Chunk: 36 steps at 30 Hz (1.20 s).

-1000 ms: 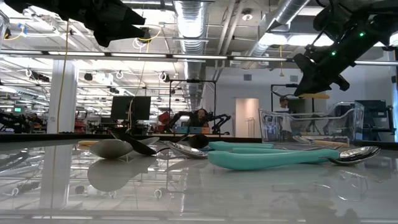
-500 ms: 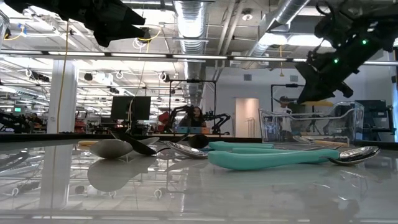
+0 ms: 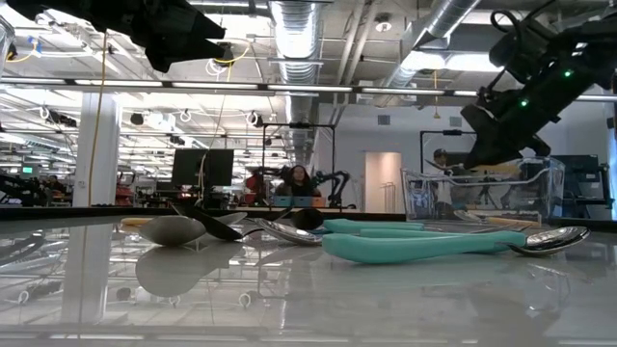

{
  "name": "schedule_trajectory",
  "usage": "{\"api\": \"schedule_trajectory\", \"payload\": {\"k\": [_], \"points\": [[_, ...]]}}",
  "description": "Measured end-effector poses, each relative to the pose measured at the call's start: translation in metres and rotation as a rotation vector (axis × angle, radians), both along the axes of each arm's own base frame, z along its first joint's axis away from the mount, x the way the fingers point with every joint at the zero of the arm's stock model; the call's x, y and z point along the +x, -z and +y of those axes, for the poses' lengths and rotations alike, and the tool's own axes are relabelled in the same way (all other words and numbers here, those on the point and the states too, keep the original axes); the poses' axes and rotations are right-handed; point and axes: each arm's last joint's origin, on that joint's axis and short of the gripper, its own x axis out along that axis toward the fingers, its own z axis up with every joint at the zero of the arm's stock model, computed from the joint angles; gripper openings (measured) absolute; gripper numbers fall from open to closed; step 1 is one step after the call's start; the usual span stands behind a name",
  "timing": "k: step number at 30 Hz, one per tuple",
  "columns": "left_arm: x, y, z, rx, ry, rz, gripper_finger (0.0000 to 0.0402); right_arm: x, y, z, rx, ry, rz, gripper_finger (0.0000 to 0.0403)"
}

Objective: Sort silverware by color (type)
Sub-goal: Put the yellow spoon into the top transparent bin

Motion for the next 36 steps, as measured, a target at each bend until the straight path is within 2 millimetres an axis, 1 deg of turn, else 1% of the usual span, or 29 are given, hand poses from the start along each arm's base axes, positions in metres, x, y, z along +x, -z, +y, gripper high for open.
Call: {"api": "schedule_trajectory", "payload": {"k": [4, 12, 26, 36], "points": [[0.000, 0.000, 0.000, 0.000, 0.000, 0.000, 0.0216, -0.003, 0.000, -0.004, 0.001, 0.031, -0.003, 0.0082], [0.000, 0.000, 0.000, 0.000, 0.000, -0.001, 0.0216, -0.005, 0.004, -0.010, 0.036, 0.018, 0.016, 0.0082], [0.000, 0.000, 0.000, 0.000, 0.000, -0.001, 0.0216, 0.000, 0.018, -0.017, 0.101, 0.024, 0.094, 0.0082], [0.000, 0.000, 0.000, 0.000, 0.000, -0.001, 0.0216, -0.002, 0.019, -0.021, 0.145, 0.030, 0.065, 0.0082]]}}
